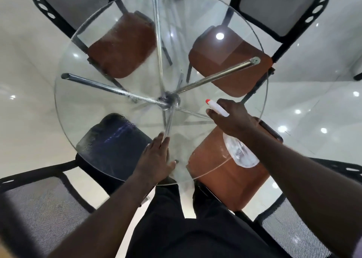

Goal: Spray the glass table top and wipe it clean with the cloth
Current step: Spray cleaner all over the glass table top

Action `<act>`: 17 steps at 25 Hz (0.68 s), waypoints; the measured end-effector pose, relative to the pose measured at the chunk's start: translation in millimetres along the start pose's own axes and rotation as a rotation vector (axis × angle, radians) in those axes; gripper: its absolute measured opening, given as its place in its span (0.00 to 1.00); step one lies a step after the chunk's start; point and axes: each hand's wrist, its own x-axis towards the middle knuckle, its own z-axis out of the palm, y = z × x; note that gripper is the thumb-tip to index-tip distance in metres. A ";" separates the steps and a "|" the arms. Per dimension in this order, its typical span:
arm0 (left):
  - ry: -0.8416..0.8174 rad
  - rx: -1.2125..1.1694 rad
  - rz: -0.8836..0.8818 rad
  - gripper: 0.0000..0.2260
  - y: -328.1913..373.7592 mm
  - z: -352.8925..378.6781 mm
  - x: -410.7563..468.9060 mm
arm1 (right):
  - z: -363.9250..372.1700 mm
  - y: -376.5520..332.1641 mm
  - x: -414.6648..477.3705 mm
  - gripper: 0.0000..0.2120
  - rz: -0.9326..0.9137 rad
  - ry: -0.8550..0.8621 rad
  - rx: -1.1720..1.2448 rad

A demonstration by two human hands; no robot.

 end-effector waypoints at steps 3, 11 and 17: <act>0.018 -0.030 -0.027 0.46 -25.7 -11.0 0.8 | 20.5 -41.2 32.7 0.17 -0.104 0.020 -0.053; -0.018 -0.033 -0.030 0.42 -66.8 -23.3 17.1 | 41.9 -82.1 66.9 0.14 -0.142 0.005 -0.021; -0.033 0.022 0.109 0.42 -20.4 -20.4 31.3 | -8.7 -21.1 19.5 0.26 0.212 0.198 0.140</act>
